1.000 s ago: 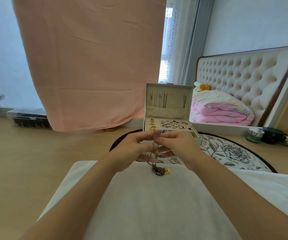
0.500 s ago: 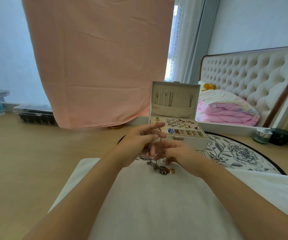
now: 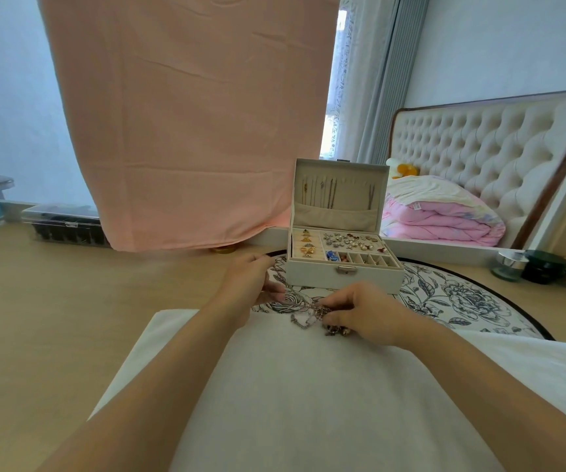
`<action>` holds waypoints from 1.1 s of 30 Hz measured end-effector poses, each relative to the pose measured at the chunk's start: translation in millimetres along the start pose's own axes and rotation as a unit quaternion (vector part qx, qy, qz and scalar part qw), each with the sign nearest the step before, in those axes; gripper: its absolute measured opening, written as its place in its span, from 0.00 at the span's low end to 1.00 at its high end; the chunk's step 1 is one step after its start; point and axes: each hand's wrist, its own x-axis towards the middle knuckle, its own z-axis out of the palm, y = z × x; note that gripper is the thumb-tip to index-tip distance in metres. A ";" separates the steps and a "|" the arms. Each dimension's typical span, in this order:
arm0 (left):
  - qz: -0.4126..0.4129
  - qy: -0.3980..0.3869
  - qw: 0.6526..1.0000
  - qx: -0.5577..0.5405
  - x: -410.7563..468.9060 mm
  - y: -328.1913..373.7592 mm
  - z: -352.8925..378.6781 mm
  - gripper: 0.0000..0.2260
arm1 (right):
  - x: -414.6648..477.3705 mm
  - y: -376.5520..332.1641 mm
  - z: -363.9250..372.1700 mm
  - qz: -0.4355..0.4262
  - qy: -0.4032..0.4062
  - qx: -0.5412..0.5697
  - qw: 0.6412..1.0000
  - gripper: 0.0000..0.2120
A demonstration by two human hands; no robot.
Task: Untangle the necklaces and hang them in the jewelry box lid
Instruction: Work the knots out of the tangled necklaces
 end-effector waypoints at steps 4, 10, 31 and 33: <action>0.021 0.016 0.989 0.145 5.4 -15.9 -1.6 0.04 | -6.4 0.8 -8.5 0.024 0.034 0.030 0.999 0.11; 0.073 0.009 0.931 0.358 -2.6 -17.6 3.2 0.11 | -14.9 7.5 -9.9 0.045 0.021 0.189 0.981 0.05; 0.167 -0.156 0.942 0.245 -14.0 -26.0 28.2 0.08 | -15.7 24.3 -18.8 0.027 -0.063 0.255 0.965 0.22; 0.175 -0.164 0.938 0.251 -14.4 -27.1 28.3 0.09 | -16.6 27.7 -22.2 0.022 -0.085 0.238 0.967 0.24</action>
